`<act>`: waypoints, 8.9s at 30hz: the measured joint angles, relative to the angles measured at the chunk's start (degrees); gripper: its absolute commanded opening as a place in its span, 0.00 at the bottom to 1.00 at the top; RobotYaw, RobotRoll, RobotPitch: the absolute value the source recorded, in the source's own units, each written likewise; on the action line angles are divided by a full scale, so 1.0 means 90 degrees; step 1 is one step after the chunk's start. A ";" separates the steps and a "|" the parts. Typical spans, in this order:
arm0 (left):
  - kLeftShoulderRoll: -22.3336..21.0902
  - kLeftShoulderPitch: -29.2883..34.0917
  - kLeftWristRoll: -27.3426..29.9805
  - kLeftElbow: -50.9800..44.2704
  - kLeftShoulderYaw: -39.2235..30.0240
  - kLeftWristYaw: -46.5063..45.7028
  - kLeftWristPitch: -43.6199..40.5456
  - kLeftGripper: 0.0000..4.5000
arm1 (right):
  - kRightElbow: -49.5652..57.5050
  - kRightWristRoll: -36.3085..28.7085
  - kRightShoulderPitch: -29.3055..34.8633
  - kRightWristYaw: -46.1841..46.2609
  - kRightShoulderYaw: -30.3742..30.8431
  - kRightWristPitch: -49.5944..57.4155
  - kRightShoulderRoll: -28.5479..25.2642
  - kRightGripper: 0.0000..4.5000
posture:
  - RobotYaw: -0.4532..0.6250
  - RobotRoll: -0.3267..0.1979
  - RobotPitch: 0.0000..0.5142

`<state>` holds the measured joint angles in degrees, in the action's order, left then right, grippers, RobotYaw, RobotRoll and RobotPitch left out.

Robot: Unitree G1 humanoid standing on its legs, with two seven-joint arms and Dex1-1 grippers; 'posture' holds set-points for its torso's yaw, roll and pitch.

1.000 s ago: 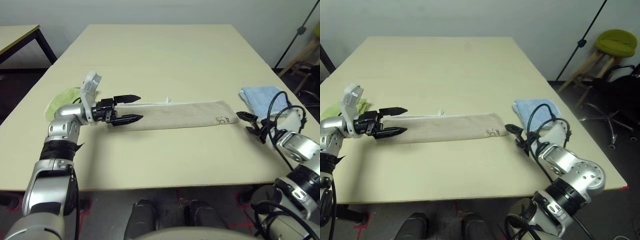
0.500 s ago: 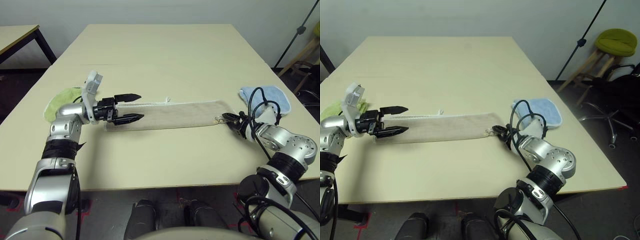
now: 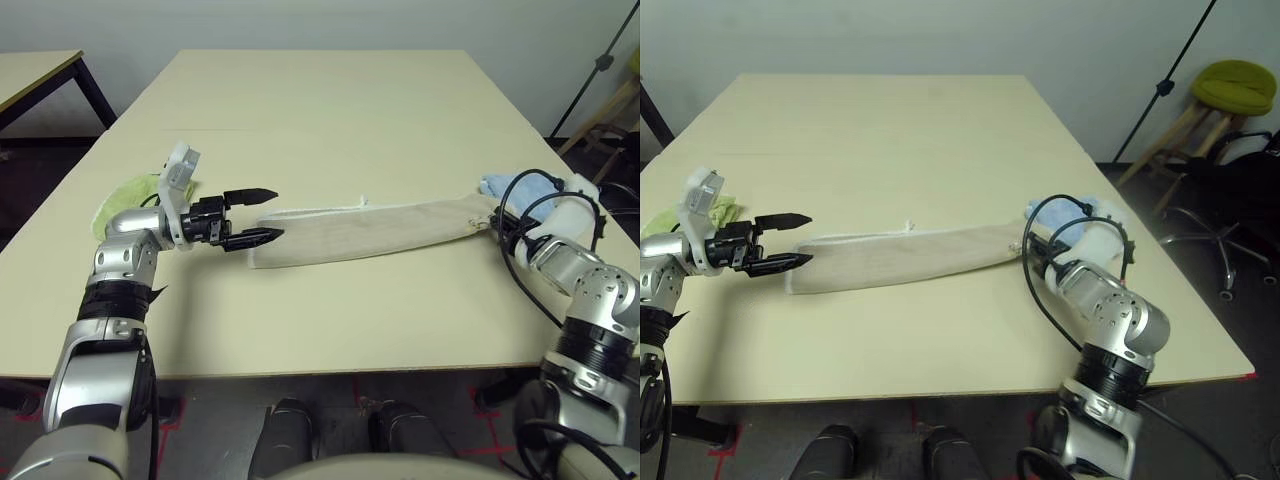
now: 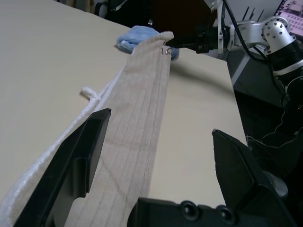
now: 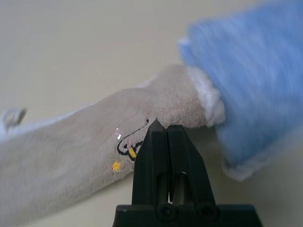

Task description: Fold the towel and set it aside.

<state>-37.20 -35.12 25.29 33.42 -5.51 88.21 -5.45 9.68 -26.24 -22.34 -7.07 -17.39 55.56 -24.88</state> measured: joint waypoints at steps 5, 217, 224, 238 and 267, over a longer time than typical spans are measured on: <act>0.0007 -0.0001 -0.0001 -0.0005 0.0007 -0.0013 -0.0025 1.00 | 0.0503 0.0358 0.0015 -0.0923 0.1762 -0.0081 -0.0409 0.00 | 0.48 0.62 0.10; 0.3770 -0.1488 -0.2579 0.1021 0.1704 -0.5260 -0.0583 0.00 | -0.4086 0.0870 -0.1696 -0.2508 0.0971 -0.3647 0.0782 0.00 | 0.44 0.62 0.08; 0.3710 -0.1468 -0.2916 0.2102 0.1745 -0.5610 0.0198 0.00 | -0.6029 0.1505 -0.2079 -0.2176 0.1118 -0.4845 0.1046 0.00 | 0.43 0.62 0.08; 0.3618 -0.0617 -0.2430 0.0748 0.1252 -0.5552 -0.0742 0.04 | -0.7028 0.1898 -0.2231 -0.2683 0.1309 -0.5356 0.1060 0.04 | 0.49 0.62 0.09; 0.4225 0.2046 0.1160 -0.6680 -0.2736 -0.8289 -0.9452 0.99 | -0.1878 0.0859 -0.0132 -0.6572 0.1745 -0.4351 -0.2117 1.00 | 0.52 0.62 0.12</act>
<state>0.82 -16.70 35.72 -26.70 -30.14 13.60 -90.52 -7.22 -18.51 -23.53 -66.21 -1.68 16.40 -43.94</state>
